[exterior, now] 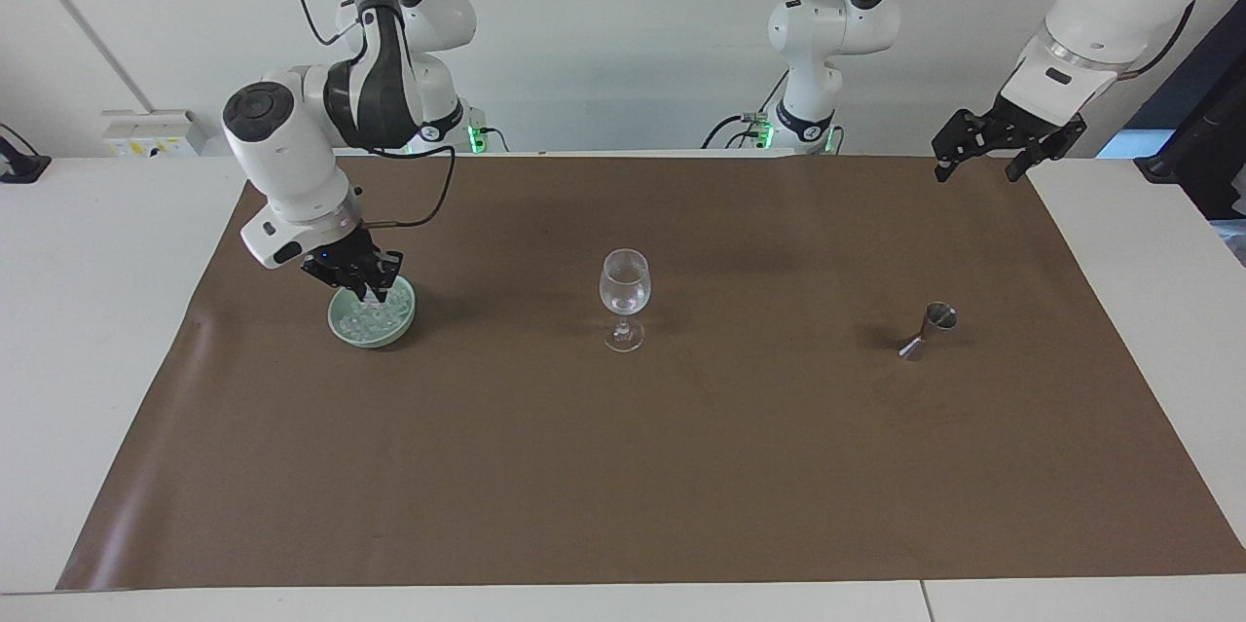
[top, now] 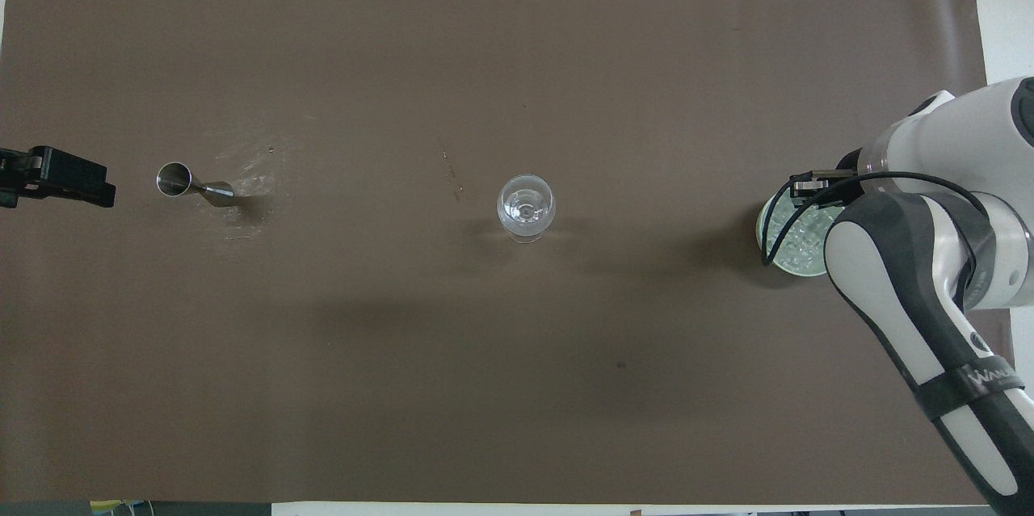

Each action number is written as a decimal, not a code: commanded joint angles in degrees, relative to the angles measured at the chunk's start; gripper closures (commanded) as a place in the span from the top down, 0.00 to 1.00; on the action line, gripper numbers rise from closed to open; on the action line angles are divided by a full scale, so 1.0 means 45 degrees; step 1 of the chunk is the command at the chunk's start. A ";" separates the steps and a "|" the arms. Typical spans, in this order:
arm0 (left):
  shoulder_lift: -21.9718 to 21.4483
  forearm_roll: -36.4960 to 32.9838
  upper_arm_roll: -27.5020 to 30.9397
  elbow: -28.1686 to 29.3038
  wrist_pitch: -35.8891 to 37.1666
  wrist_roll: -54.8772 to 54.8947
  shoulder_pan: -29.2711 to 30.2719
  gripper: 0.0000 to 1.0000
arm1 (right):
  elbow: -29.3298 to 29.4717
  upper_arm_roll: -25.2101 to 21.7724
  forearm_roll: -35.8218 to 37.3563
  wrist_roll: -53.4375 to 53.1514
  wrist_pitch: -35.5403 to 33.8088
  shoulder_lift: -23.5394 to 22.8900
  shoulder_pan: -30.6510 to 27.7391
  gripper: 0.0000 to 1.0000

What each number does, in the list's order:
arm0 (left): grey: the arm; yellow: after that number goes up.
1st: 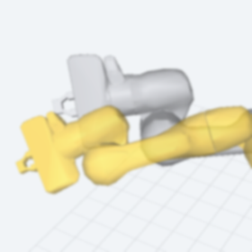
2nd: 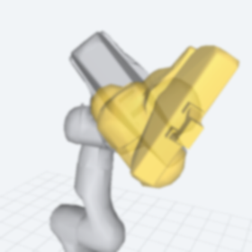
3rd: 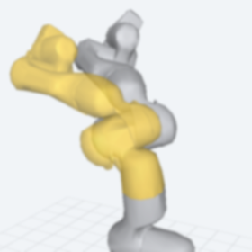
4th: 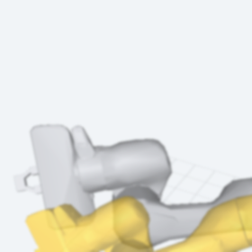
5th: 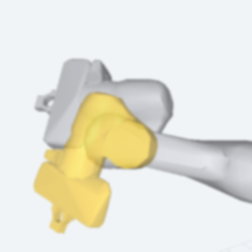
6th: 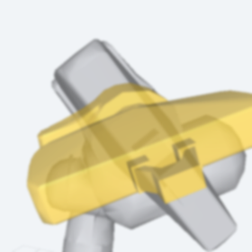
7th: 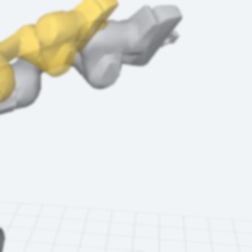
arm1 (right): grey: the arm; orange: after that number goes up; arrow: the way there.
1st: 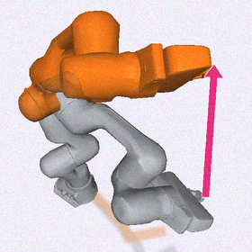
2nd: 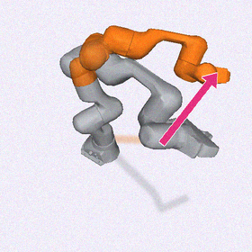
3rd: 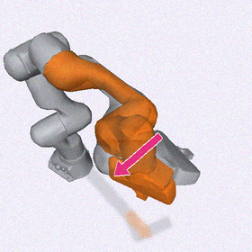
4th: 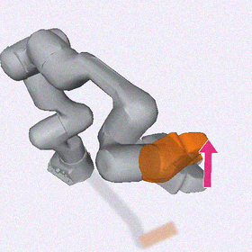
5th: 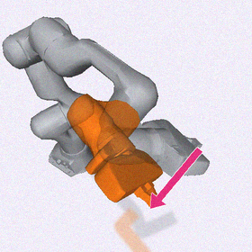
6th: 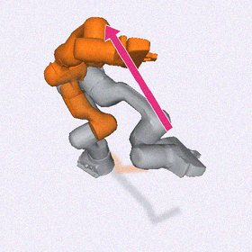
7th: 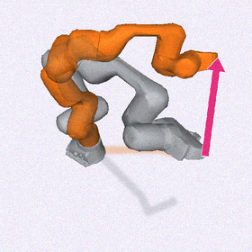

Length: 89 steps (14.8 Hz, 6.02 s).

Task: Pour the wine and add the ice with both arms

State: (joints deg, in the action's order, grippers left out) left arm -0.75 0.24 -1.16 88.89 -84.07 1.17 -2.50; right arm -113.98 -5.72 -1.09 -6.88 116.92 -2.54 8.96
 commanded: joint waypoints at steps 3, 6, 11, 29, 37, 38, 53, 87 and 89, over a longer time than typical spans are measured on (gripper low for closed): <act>-0.0244 0.0026 0.0024 0.0285 -0.0107 0.0053 0.0028 1.00 | 0.2862 0.0060 -0.0891 -0.2335 -0.2110 -0.0217 0.1910 0.07; -0.0243 0.0026 0.0024 0.0285 -0.0107 0.0053 0.0028 1.00 | 0.5227 0.0060 -0.1144 -0.4462 -0.3149 -0.1114 0.3434 0.08; -0.0243 0.0026 0.0024 0.0285 -0.0107 0.0053 0.0028 1.00 | 0.5466 0.0079 -0.1126 -0.6203 -0.2372 -0.1563 0.5623 0.09; -0.0243 0.0026 0.0024 0.0285 -0.0088 0.0053 0.0028 1.00 | 0.4217 0.0060 -0.0930 -0.6734 0.0404 -0.2190 0.6486 0.10; -0.0243 0.0026 0.0024 0.0285 -0.0088 0.0053 0.0028 1.00 | 0.3592 0.0060 -0.0930 -0.6714 0.0716 -0.1916 0.6486 0.30; -0.0263 0.0026 0.0024 0.0285 -0.0088 0.0053 0.0028 1.00 | 0.3592 0.0060 -0.0930 -0.6714 0.0716 -0.1916 0.6486 0.35; -0.0244 0.0026 0.0024 0.0285 -0.0088 0.0053 0.0028 1.00 | 0.5057 -0.0097 0.0124 -0.5120 -0.3205 -0.0591 0.4051 0.64; -0.0243 0.0026 0.0024 0.0285 -0.0088 0.0053 0.0028 1.00 | 0.4705 0.0880 0.0124 0.2134 -0.7448 0.0896 -0.2480 1.00; -0.0243 0.0026 0.0024 0.0285 -0.0088 0.0053 0.0028 1.00 | 0.4705 0.0841 0.0124 0.2114 -0.7234 0.0916 -0.2381 1.00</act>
State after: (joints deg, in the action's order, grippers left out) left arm -0.75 0.24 -1.16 88.90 -84.06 1.17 -2.50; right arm -93.98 -2.68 -0.72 1.57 84.24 1.97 -1.12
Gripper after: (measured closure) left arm 0.000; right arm 0.000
